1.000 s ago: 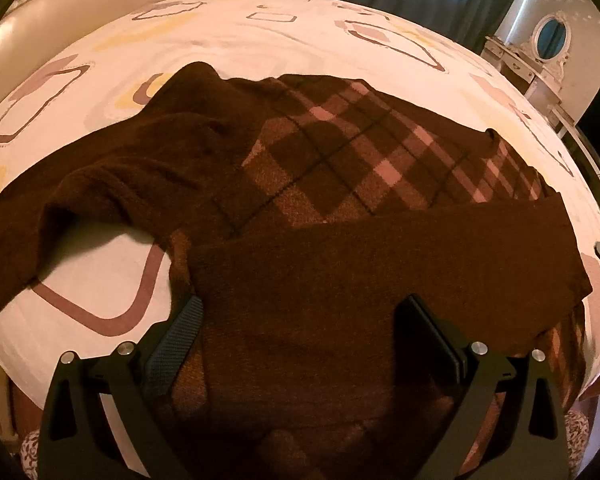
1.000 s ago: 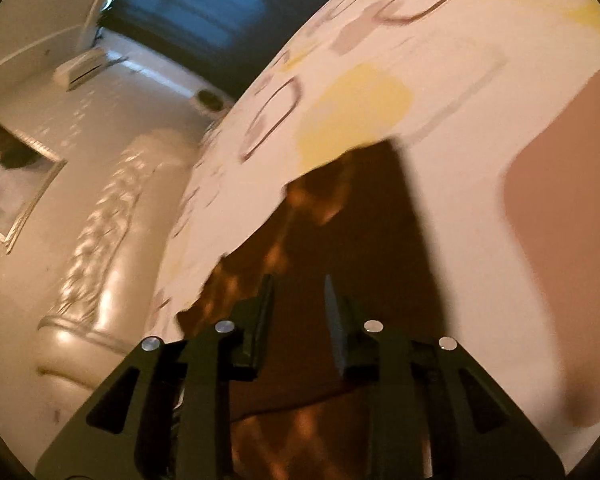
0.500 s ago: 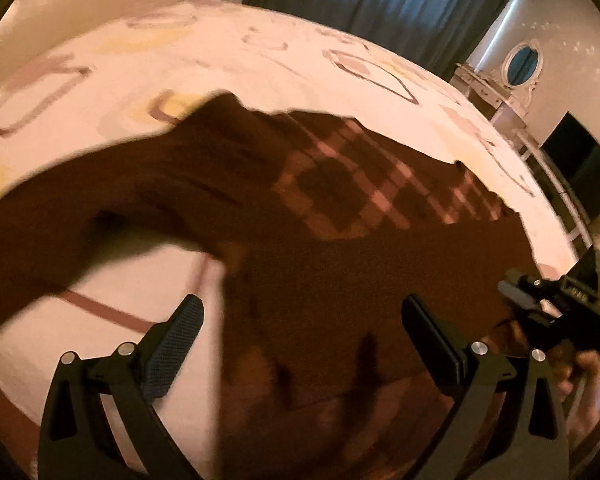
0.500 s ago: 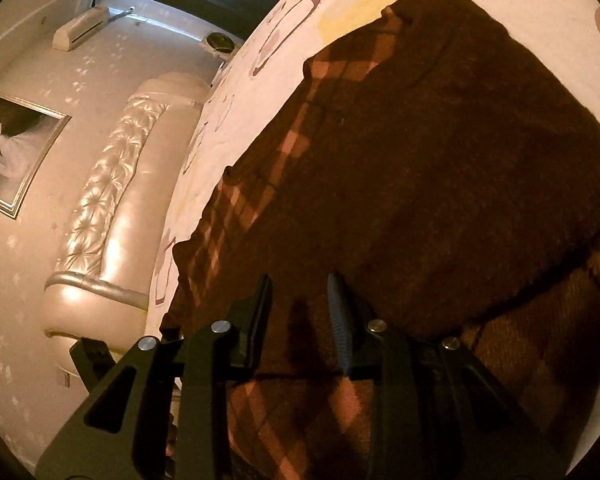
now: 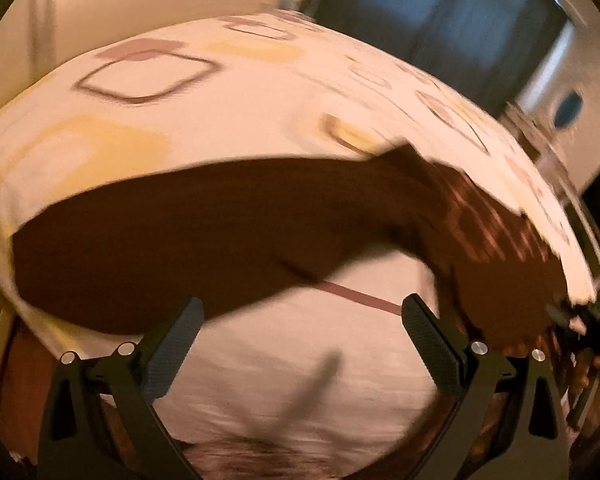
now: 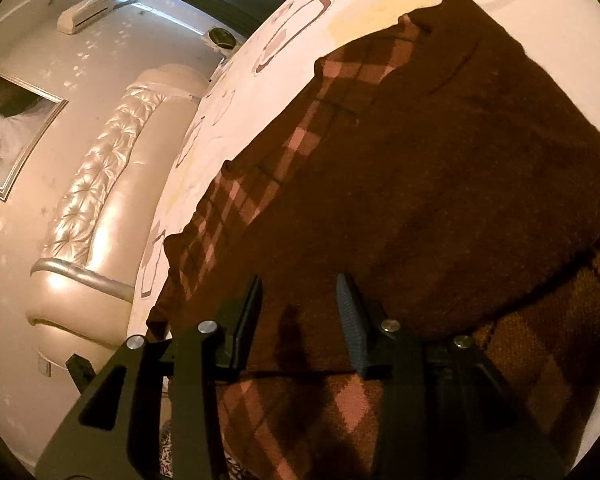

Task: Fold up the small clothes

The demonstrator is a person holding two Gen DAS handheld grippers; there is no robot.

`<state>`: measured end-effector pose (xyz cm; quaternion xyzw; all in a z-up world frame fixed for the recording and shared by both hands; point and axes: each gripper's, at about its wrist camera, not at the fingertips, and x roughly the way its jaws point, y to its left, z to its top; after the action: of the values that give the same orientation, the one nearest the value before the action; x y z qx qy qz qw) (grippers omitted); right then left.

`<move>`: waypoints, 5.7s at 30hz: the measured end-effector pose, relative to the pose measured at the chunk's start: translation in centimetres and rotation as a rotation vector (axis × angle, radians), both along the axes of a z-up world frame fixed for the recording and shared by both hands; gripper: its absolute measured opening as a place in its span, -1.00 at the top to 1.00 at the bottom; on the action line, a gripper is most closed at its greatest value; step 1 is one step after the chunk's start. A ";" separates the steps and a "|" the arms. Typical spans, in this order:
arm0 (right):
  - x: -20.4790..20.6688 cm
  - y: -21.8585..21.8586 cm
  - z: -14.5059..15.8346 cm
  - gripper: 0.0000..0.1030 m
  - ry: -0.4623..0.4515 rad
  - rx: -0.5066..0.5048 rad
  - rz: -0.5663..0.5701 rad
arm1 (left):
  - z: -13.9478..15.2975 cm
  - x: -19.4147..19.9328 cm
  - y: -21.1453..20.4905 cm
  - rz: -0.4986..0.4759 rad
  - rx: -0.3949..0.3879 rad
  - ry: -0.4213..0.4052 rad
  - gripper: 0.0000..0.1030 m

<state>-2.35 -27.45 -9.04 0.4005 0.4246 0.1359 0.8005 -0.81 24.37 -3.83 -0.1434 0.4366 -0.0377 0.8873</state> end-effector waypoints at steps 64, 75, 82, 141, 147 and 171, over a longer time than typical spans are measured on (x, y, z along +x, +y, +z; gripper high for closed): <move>-0.1 1.2 1.1 0.03 0.026 -0.055 -0.056 | 2.6 0.5 16.7 0.006 -0.315 0.065 0.93; -2.2 -0.5 4.5 0.03 0.013 -0.058 0.002 | 19.5 4.3 -3.3 -0.369 -0.389 -0.111 0.93; -4.3 -3.0 6.2 0.02 -0.004 -0.067 0.006 | 18.8 6.0 -21.6 -0.627 -0.392 -0.035 0.93; -0.8 -3.4 14.1 0.82 -0.221 0.172 -0.048 | 0.1 4.9 -16.0 -0.198 0.177 -0.010 -0.38; -2.6 -5.9 11.1 0.82 -0.155 0.134 -0.099 | -2.2 7.3 -14.3 -0.094 0.176 0.051 -0.43; -5.7 -9.5 -1.2 0.48 0.129 0.086 -0.105 | -2.5 7.1 -10.6 0.025 0.103 0.054 -0.47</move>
<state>-8.05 -36.95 -10.26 0.4640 0.4474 0.0860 0.7597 6.32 13.74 -6.30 -0.1041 0.4601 -0.0001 0.8818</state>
